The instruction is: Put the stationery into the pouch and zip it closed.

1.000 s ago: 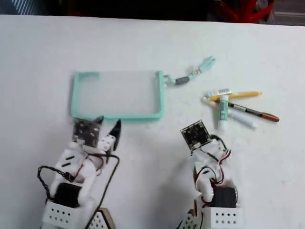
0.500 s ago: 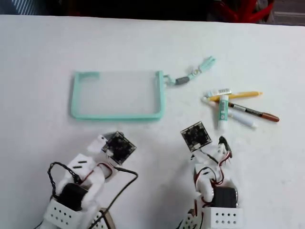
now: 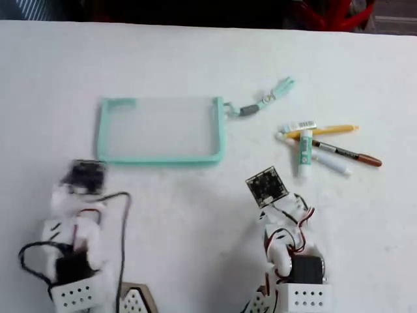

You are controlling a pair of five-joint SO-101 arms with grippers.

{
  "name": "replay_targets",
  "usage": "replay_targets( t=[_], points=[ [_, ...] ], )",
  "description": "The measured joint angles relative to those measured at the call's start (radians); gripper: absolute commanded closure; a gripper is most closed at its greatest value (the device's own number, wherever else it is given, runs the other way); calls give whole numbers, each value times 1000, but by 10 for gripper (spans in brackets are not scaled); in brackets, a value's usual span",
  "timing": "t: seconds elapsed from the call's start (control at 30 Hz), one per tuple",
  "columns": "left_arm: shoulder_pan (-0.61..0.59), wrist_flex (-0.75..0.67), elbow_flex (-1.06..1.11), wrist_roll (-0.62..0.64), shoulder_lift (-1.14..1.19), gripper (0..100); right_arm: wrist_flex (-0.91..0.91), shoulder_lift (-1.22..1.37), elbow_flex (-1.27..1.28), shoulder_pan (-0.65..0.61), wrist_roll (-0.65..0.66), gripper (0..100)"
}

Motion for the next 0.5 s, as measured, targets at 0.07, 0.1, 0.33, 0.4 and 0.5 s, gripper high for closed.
replay_targets(
  t=[0.07,0.1,0.33,0.4,0.5],
  points=[
    [-118,-8,-29,94,0,924,0,0,0,0,0,854],
    [-169,-8,-35,133,0,924,-2,0,0,0,0,854],
    [-249,-8,-35,207,0,924,-18,0,0,0,0,855],
    [-249,-8,-35,209,0,924,-31,0,0,0,0,856],
    [-249,-8,-35,209,0,924,-37,0,0,0,0,855]
  ],
)
